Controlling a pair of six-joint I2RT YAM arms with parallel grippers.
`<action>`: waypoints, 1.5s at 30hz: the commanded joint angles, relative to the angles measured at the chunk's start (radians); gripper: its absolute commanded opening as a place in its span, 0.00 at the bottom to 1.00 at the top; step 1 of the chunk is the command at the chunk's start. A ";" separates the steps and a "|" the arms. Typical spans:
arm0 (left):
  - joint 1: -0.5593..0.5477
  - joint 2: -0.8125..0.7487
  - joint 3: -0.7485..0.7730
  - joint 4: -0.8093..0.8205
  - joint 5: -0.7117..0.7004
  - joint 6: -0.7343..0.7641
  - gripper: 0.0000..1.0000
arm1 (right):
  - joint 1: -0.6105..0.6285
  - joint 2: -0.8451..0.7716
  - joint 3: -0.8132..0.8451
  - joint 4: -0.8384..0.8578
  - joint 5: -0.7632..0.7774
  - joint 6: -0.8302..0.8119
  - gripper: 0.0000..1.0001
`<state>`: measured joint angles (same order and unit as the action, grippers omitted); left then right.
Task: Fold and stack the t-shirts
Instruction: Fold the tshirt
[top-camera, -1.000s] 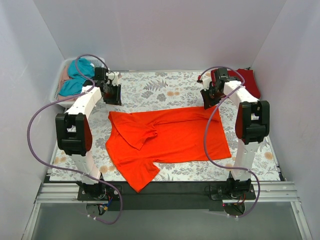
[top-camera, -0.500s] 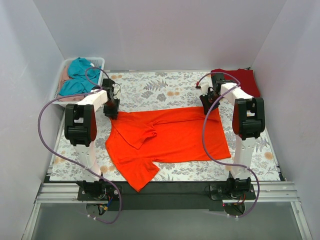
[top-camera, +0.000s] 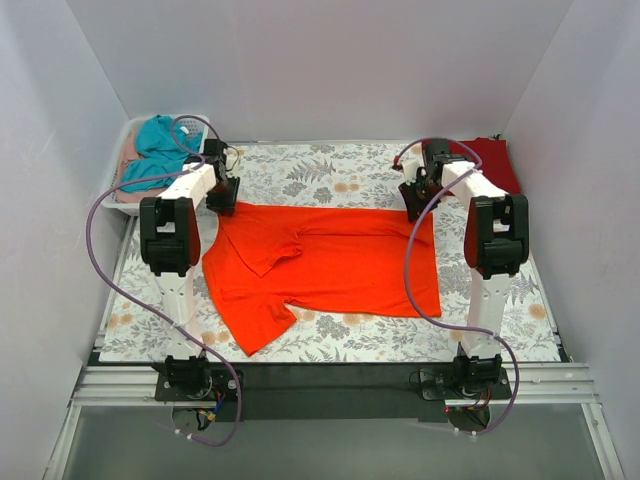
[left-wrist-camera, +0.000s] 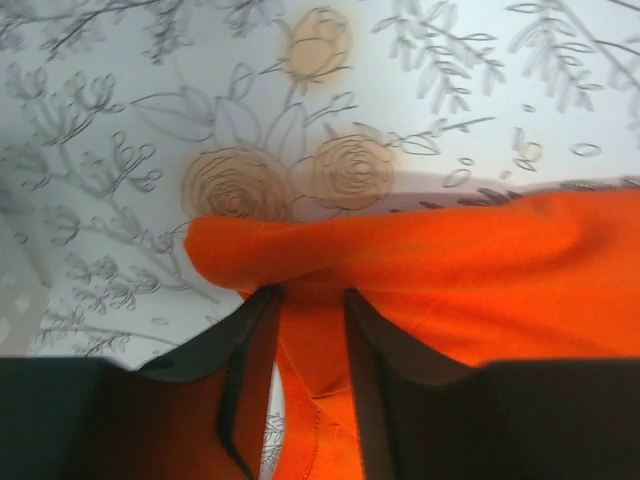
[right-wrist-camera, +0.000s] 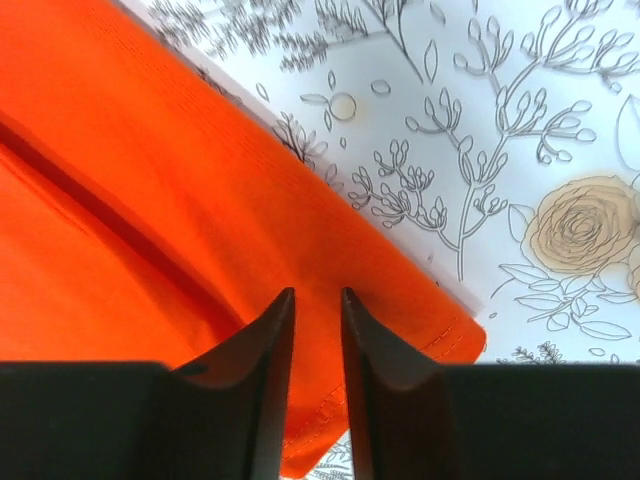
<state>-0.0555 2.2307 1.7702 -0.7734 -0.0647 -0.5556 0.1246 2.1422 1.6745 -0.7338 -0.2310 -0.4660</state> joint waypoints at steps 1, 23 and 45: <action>0.006 -0.078 0.038 -0.039 0.220 0.031 0.36 | -0.003 -0.054 0.065 -0.007 -0.078 0.018 0.34; -0.300 -0.215 -0.126 -0.060 0.382 -0.020 0.54 | 0.026 -0.159 -0.074 -0.139 -0.068 -0.115 0.51; -0.340 -0.126 -0.089 -0.004 0.327 0.011 0.47 | 0.032 -0.131 -0.134 -0.133 0.005 -0.160 0.35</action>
<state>-0.3809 2.1201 1.6516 -0.8043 0.2710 -0.5575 0.1520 2.0037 1.5528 -0.8642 -0.2405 -0.6037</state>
